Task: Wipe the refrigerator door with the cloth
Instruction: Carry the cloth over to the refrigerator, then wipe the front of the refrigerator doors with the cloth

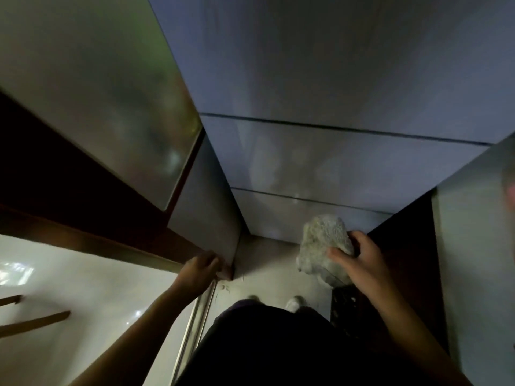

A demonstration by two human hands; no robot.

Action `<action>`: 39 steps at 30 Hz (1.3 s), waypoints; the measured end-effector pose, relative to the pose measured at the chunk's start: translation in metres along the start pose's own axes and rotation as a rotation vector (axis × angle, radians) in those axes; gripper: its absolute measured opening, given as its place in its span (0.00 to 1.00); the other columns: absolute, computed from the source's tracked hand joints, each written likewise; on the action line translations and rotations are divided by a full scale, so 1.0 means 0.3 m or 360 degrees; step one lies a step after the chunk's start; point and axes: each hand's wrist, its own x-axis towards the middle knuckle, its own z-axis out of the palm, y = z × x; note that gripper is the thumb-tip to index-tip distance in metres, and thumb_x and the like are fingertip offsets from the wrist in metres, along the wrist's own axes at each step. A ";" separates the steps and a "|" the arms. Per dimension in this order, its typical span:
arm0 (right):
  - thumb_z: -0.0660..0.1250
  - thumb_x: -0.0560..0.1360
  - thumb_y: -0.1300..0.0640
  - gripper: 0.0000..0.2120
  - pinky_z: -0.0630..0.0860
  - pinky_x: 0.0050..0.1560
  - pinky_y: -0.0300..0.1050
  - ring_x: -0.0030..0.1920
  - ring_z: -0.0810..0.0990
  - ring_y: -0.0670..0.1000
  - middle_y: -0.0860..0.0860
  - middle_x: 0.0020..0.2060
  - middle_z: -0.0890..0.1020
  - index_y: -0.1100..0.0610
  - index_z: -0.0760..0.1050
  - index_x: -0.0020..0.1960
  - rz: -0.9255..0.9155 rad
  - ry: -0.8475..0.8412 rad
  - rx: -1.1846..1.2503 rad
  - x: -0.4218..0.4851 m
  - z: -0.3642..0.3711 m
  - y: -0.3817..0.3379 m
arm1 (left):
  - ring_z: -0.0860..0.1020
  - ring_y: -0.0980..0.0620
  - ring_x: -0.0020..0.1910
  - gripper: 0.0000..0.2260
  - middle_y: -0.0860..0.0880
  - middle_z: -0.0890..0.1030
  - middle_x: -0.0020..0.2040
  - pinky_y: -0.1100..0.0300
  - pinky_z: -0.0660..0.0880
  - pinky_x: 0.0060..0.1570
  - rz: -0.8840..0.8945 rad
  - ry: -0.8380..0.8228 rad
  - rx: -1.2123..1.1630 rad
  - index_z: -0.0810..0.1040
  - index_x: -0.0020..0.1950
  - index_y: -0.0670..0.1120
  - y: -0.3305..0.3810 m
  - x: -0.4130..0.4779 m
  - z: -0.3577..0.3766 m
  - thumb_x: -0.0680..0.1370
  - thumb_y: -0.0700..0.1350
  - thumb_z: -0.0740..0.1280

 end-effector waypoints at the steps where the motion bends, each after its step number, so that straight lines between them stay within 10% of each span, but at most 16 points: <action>1: 0.78 0.72 0.59 0.13 0.77 0.40 0.38 0.45 0.84 0.45 0.47 0.46 0.84 0.53 0.78 0.52 -0.0060 -0.0023 -0.0004 0.020 -0.015 -0.048 | 0.84 0.48 0.41 0.12 0.47 0.85 0.43 0.45 0.81 0.51 0.0063 0.0019 -0.0011 0.79 0.43 0.53 0.049 0.013 -0.030 0.75 0.57 0.60; 9: 0.78 0.72 0.55 0.14 0.78 0.46 0.32 0.48 0.83 0.38 0.43 0.48 0.86 0.51 0.79 0.55 -0.0636 -0.0089 -0.0057 0.010 -0.196 -0.581 | 0.81 0.62 0.48 0.14 0.56 0.84 0.46 0.56 0.77 0.50 0.0754 0.0266 -0.0030 0.82 0.50 0.55 0.493 0.018 -0.329 0.81 0.60 0.60; 22: 0.76 0.74 0.59 0.10 0.82 0.47 0.42 0.45 0.85 0.44 0.45 0.44 0.86 0.48 0.79 0.50 -0.2171 0.0624 -0.0113 -0.277 -0.544 -1.730 | 0.78 0.59 0.49 0.20 0.60 0.78 0.56 0.54 0.77 0.49 0.1834 0.1588 0.0013 0.77 0.64 0.56 1.269 -0.351 -1.021 0.79 0.64 0.59; 39: 0.73 0.74 0.61 0.12 0.71 0.53 0.48 0.55 0.73 0.55 0.55 0.57 0.76 0.57 0.77 0.56 -0.2957 0.1927 -0.0963 -0.214 -0.563 -2.206 | 0.73 0.45 0.71 0.24 0.46 0.72 0.74 0.47 0.75 0.63 0.2016 0.2288 0.0396 0.76 0.68 0.47 1.497 -0.356 -1.299 0.79 0.59 0.57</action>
